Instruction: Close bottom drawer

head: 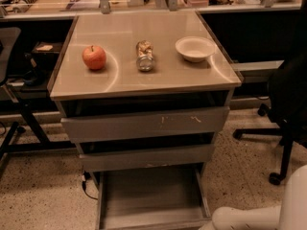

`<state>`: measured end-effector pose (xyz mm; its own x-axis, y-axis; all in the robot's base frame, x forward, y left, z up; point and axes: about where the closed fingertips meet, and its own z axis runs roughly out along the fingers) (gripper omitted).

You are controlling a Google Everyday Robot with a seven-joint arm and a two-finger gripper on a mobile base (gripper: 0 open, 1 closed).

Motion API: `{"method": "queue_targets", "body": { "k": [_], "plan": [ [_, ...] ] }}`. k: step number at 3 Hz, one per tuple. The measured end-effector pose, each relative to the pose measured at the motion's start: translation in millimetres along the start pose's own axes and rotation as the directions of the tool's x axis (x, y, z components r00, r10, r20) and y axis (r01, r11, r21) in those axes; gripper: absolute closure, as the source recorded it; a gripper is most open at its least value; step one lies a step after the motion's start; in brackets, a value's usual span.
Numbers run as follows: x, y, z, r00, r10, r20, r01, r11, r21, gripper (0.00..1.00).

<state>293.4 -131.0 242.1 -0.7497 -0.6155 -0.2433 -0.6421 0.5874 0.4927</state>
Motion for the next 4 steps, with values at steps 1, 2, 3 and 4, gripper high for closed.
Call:
{"method": "queue_targets", "body": {
  "k": [1,2,3,4],
  "plan": [
    [0,0,0,1.000,-0.001,-0.001,0.001,1.0000,0.000,1.00],
    [-6,-10,14,0.999,0.003,0.032,-0.003,1.0000,-0.003,1.00],
    [-30,-34,31,0.997,-0.004,0.081,0.003,1.0000,0.008,1.00],
    [-55,-58,39,0.994,-0.018,0.110,0.015,0.9995,0.029,1.00]
  ]
}}
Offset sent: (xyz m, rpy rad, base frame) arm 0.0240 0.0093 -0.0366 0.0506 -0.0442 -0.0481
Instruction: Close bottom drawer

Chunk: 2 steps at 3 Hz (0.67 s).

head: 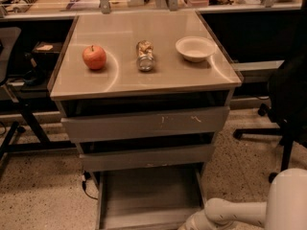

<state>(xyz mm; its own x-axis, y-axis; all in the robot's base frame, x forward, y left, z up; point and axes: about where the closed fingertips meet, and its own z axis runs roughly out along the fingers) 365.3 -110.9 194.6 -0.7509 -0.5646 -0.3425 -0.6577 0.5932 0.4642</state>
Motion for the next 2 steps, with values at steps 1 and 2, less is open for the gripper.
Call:
{"method": "queue_targets", "body": {
  "k": [1,2],
  "plan": [
    [-5.4,-8.1,4.2,1.000,0.002,0.005,-0.002,1.0000,0.006,1.00],
    [-5.4,-8.1,4.2,1.000,0.002,0.005,-0.002,1.0000,0.006,0.81]
  ]
}}
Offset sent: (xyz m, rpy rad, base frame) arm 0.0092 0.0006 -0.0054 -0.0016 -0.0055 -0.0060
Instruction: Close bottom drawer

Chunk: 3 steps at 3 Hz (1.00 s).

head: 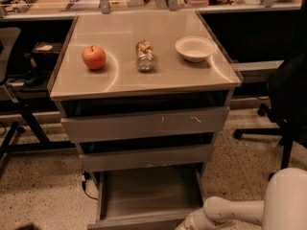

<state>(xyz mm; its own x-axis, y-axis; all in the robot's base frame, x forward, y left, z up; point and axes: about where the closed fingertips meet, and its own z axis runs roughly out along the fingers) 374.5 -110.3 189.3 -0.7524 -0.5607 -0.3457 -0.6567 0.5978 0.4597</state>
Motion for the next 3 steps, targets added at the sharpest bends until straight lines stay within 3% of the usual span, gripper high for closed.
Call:
{"method": "queue_targets", "body": {
  "k": [3],
  "plan": [
    [0.0,0.0,0.0,1.000,0.000,0.000,0.000,1.0000,0.000,0.12]
  ]
}}
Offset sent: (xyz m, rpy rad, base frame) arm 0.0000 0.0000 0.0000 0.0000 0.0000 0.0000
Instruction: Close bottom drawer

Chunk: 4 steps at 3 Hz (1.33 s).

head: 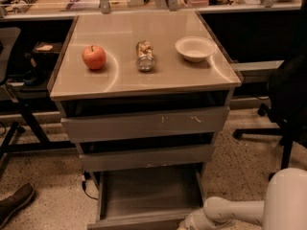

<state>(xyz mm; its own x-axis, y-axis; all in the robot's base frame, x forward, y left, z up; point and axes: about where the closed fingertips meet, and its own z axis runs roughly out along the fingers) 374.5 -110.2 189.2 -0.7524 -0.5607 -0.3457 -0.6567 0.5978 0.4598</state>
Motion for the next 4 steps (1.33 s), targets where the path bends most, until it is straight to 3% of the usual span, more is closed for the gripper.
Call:
{"method": "queue_targets", "body": {
  "k": [1,2,4],
  "plan": [
    [0.1,0.1,0.1,1.000,0.000,0.000,0.000,1.0000,0.000,0.00],
    [0.1,0.1,0.2,1.000,0.000,0.000,0.000,1.0000,0.000,0.03],
    [0.1,0.2,0.2,1.000,0.000,0.000,0.000,1.0000,0.000,0.46]
  ]
}}
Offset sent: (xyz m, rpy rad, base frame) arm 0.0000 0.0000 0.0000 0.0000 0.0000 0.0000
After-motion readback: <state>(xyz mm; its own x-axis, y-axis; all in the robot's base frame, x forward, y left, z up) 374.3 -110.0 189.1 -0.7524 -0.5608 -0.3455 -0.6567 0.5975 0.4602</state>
